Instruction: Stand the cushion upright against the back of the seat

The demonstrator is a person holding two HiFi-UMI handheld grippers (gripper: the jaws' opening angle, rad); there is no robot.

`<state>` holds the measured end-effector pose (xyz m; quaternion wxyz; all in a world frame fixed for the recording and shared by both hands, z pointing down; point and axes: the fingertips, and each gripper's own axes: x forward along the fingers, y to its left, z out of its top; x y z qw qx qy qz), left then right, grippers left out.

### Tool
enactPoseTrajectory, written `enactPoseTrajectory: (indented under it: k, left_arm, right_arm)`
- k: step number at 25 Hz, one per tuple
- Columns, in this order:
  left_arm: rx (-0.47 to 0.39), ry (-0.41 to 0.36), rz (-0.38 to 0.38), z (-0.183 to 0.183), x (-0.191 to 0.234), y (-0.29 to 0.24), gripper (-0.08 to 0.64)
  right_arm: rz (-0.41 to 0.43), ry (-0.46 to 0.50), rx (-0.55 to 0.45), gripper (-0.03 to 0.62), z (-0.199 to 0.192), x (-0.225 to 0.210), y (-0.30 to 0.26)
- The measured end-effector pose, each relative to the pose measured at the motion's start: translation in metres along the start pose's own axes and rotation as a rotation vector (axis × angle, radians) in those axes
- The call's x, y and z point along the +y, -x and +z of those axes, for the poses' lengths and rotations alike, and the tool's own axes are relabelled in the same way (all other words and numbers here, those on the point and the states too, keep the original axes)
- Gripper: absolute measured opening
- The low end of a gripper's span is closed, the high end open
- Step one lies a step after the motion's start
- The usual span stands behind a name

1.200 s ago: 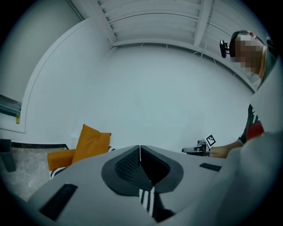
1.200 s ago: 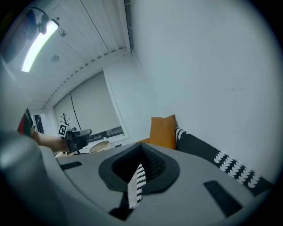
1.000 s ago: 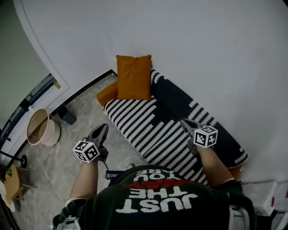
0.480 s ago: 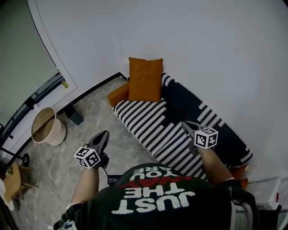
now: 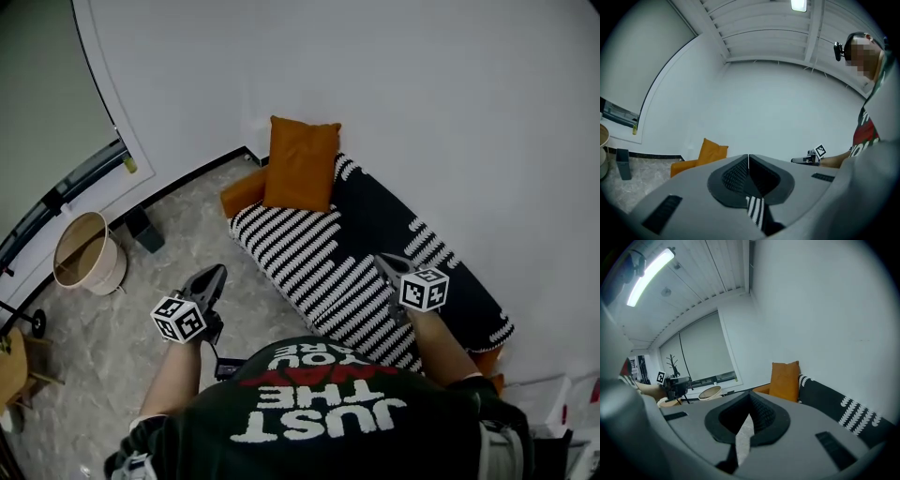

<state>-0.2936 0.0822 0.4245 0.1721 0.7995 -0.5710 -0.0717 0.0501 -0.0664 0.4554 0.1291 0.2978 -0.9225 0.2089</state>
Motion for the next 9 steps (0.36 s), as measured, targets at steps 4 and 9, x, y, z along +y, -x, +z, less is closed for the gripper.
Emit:
enactPoseTrajectory:
  k: [4,9]
  left_arm:
    - [-0.002,0.006,-0.008,-0.005,-0.005,-0.001,0.017]
    - [-0.007,0.021,0.003,-0.011,-0.006,0.005,0.016]
  right_arm:
    - [0.002,-0.003,0.007,0.021,-0.004,0.001,0.002]
    - [0.004,-0.008,0.015,0.021,-0.011,0.002,0.007]
